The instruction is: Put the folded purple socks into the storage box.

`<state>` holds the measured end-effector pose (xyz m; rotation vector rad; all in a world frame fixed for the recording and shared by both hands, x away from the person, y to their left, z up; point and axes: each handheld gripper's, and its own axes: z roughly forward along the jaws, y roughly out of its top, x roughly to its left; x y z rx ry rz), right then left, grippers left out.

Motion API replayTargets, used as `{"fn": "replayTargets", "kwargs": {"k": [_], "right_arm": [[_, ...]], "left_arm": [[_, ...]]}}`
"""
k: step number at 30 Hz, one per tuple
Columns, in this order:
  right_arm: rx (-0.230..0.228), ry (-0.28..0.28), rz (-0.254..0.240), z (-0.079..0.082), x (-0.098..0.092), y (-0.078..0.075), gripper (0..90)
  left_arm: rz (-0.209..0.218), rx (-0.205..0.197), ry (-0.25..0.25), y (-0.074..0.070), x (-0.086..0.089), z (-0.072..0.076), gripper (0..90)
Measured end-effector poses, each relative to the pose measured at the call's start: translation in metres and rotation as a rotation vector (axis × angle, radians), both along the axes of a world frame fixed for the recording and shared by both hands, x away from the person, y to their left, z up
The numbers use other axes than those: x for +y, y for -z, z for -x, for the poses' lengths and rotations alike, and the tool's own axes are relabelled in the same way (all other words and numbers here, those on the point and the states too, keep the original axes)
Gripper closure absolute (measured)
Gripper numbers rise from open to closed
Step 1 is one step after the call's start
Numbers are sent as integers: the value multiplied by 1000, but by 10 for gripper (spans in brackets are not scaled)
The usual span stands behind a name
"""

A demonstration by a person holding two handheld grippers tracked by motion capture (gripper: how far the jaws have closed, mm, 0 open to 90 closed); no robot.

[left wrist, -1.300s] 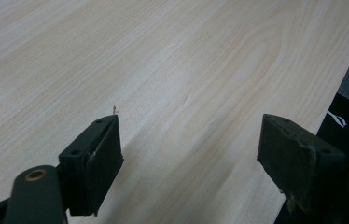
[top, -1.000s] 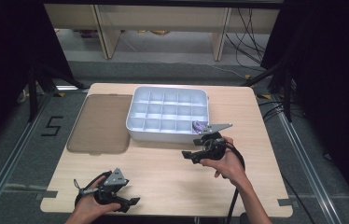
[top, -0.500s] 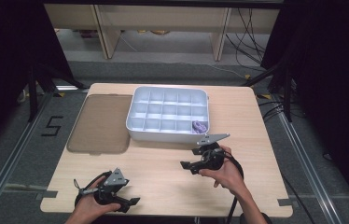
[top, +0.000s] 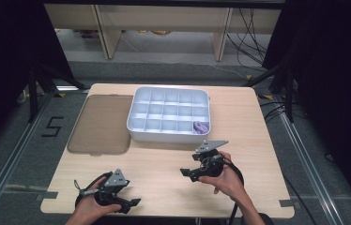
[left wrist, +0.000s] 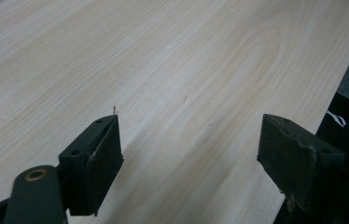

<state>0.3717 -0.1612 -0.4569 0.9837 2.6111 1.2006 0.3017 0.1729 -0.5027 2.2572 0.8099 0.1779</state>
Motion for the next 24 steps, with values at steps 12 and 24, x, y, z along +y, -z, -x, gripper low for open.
{"fn": "replayTargets", "kwargs": {"k": [12,24], "right_arm": [[16,-14,11,12,1,10,229],[11,-29,13,27,-1,19,212]], "left_arm": [[-10,-5,26,-2,1,0,208],[-7,-6,21,-1,0,0,209]]}}
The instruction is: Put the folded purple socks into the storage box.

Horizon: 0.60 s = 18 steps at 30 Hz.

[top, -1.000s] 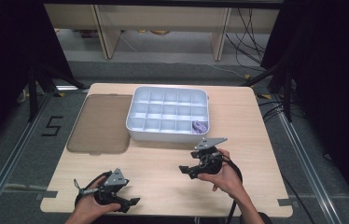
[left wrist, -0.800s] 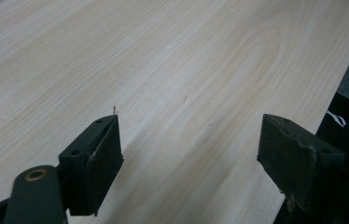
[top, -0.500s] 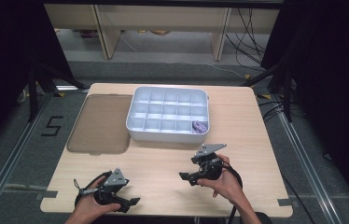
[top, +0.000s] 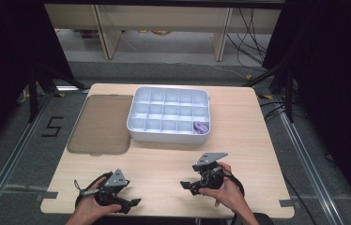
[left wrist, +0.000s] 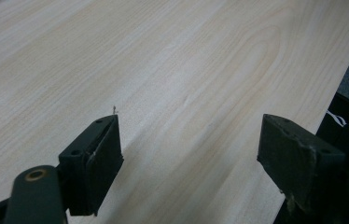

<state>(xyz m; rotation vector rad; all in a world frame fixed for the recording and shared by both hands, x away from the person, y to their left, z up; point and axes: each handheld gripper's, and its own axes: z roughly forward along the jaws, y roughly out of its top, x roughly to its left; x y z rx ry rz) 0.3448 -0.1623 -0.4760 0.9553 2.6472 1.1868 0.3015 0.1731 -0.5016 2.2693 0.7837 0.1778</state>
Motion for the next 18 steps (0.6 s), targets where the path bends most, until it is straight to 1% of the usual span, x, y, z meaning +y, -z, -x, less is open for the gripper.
{"fn": "replayTargets", "kwargs": {"k": [1,4,6,7,9,10,11,12,13,14,15,16,17,18], "right_arm": [[4,-8,10,3,-1,1,212],[6,-2,22,6,-1,3,209],[-7,-3,28,8,-2,5,205],[-11,7,25,10,-2,8,204],[-9,0,33,13,-3,10,200],[7,1,33,16,-3,10,200],[-8,4,24,17,-2,12,198],[-8,4,24,17,-2,12,198],[0,-5,38,19,-2,12,194],[-11,-3,31,21,-1,14,191],[1,-13,45,22,-1,14,191],[6,-17,47,25,-1,15,190],[-5,-6,33,26,1,17,191],[-5,-6,33,26,1,17,191]], "left_arm": [[2,0,-3,0,0,0,208],[3,-2,0,0,0,0,208],[2,-3,1,0,0,0,208],[2,-3,1,0,0,0,208],[1,-4,1,0,0,0,208],[1,-4,1,0,0,0,208],[2,-4,1,0,0,0,208],[5,-1,-5,0,0,0,208],[5,-2,-4,0,0,0,208],[4,-2,-4,0,0,0,207],[1,-6,2,0,0,0,207],[3,-5,0,1,0,0,206],[1,-7,6,1,0,0,207],[1,-7,6,1,0,0,206]]}}
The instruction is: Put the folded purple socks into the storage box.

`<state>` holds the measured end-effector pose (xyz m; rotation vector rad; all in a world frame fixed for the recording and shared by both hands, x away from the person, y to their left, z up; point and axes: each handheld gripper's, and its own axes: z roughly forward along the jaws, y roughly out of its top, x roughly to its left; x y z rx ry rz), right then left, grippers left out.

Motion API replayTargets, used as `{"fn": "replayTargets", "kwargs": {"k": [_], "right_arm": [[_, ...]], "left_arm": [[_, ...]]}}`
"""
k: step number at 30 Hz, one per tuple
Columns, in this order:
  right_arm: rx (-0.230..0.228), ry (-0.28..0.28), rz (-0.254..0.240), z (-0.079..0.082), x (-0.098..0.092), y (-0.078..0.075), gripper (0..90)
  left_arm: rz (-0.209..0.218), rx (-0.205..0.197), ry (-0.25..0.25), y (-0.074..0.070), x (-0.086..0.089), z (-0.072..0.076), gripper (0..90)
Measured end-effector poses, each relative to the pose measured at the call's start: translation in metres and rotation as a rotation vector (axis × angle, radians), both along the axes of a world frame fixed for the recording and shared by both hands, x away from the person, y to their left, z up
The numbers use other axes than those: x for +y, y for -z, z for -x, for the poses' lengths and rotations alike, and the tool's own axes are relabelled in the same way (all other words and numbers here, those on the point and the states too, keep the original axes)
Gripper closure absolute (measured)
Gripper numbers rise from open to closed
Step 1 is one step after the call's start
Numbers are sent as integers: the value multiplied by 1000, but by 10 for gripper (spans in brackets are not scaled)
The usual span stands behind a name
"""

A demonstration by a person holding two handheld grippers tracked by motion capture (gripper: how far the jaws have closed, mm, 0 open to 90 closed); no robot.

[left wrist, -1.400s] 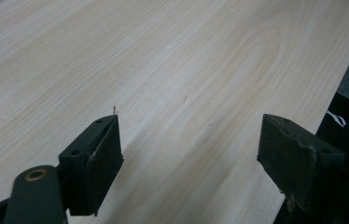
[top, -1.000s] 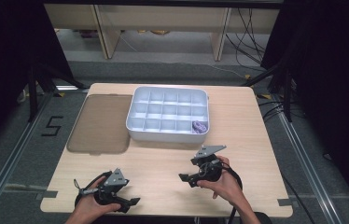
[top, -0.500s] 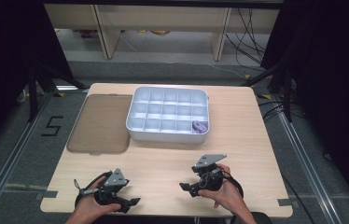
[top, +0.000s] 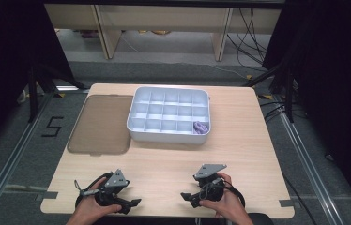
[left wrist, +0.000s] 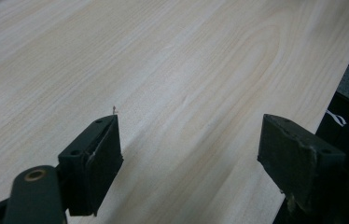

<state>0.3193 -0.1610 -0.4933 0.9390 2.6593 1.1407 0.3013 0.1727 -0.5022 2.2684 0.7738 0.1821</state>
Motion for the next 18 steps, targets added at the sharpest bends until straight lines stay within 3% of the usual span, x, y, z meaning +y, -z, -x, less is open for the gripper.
{"fn": "replayTargets", "kwargs": {"k": [2,5,11,18], "right_arm": [[-12,-14,15,-1,-1,0,191],[12,-15,18,-1,-2,0,191],[-11,-21,23,-2,-2,1,190],[1,-10,19,-2,-2,1,187]], "left_arm": [[9,13,-13,0,-1,1,207],[0,2,-3,0,0,0,206],[10,13,-11,1,-1,1,206],[0,-1,1,0,0,0,207]]}}
